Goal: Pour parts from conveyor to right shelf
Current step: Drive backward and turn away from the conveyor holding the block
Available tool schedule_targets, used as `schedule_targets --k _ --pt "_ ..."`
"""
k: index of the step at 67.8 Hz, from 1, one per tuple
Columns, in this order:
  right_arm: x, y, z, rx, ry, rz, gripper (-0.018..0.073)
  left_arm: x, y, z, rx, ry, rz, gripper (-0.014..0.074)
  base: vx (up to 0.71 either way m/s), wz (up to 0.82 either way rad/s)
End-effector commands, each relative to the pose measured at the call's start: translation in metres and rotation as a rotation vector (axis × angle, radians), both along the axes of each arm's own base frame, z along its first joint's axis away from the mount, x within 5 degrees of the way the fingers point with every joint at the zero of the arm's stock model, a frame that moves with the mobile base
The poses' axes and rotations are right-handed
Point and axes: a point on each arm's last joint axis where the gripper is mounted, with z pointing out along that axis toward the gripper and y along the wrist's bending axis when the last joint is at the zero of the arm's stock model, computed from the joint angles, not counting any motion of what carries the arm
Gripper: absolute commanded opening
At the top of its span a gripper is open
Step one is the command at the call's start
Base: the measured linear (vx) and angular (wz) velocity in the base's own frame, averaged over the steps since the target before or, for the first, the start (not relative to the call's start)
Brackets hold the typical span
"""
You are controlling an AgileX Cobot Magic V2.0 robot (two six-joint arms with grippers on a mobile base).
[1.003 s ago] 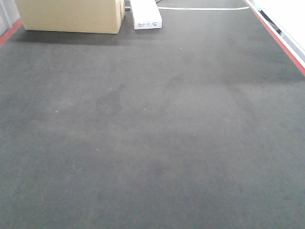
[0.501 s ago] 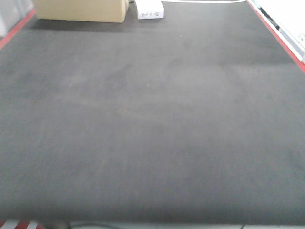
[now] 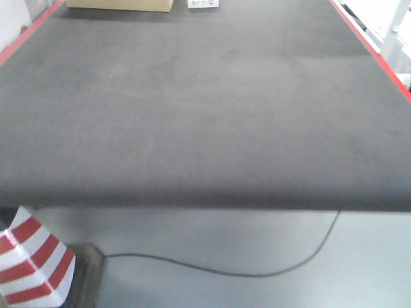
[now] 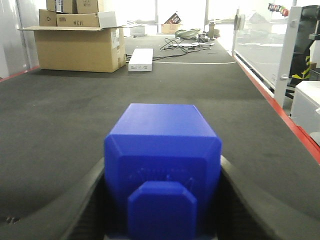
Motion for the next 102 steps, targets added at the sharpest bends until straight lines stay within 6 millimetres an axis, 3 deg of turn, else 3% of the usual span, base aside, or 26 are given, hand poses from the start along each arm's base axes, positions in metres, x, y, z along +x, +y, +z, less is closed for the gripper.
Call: schedule_targets --k 1,60,102 --pt "-0.0008 0.0001 0.0144 -0.004 -0.087 -0.001 -0.0004 0.0002 -0.0004 -0.0004 -0.016 -0.059 -0.006 -0.0006 -0.36 -0.07" --pt "-0.0007 0.0001 0.0139 -0.006 -0.082 -0.002 -0.0004 0.0002 -0.0004 -0.0004 -0.016 -0.059 -0.006 -0.0006 -0.26 -0.06" --pt "-0.0007 0.0000 0.0137 -0.007 -0.080 -0.003 -0.0004 0.0002 -0.0004 -0.0004 -0.016 -0.059 -0.006 -0.0006 -0.15 -0.78"
